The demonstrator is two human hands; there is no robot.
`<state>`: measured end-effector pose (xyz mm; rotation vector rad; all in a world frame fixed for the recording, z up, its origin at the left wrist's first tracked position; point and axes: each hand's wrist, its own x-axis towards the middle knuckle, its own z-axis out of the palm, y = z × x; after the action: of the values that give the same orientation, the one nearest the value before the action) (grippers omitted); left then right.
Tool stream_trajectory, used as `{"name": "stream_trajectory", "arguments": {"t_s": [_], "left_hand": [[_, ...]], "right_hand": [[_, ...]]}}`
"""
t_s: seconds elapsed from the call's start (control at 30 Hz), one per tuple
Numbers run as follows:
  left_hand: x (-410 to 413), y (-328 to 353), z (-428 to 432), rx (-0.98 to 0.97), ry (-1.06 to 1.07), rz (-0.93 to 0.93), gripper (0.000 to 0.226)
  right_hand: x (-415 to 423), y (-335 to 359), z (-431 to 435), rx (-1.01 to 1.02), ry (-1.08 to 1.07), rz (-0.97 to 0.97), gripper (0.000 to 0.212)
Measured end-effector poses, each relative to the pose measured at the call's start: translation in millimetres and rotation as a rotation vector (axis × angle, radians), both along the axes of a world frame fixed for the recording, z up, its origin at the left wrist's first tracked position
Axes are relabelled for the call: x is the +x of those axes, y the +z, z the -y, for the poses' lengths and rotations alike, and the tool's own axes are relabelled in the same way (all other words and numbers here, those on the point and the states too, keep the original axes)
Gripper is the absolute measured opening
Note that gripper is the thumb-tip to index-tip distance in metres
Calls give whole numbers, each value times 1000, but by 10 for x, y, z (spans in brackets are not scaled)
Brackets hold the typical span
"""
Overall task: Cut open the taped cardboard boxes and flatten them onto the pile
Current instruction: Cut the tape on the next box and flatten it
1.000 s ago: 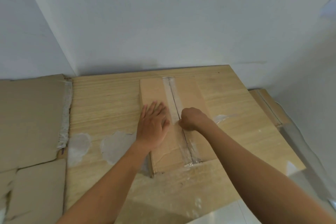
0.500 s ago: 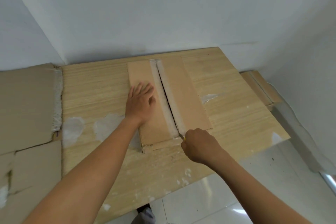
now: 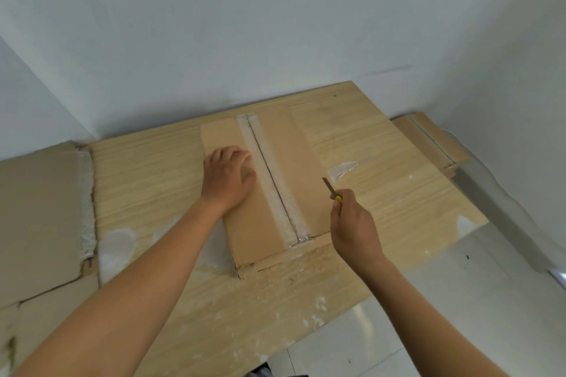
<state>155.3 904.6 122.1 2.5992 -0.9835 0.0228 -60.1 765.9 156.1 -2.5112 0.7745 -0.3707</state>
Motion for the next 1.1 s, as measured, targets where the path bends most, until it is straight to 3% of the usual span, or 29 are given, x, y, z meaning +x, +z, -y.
{"name": "stream_trajectory", "arguments": {"t_s": [0.2,0.47,0.57,0.67,0.77,0.9,1.1], "left_hand": [[575,30,194,61,-33,-2,52],[1083,-33,354,141,-85,21,70],[1112,-73,366,122,6,51,73],[1076,-92,410,97,128,54,69],[1013,-95,430,77,206,23,67],[809,-105,282,61,307,12,65],[219,-38,-172,66,502,-76,68]], "right_hand": [[258,-368,-162,-128,-165,-20,39],[408,-540,71,-143,-92,-110,41],[533,-521,295,-162,-80,-124,41],[613,-448,416,-133,-246,-91,34],[573,-319,310,78,-388,5,40],[540,-298,43,353,-335,126,42],[702,-439,450,151,-153,27,39]]}}
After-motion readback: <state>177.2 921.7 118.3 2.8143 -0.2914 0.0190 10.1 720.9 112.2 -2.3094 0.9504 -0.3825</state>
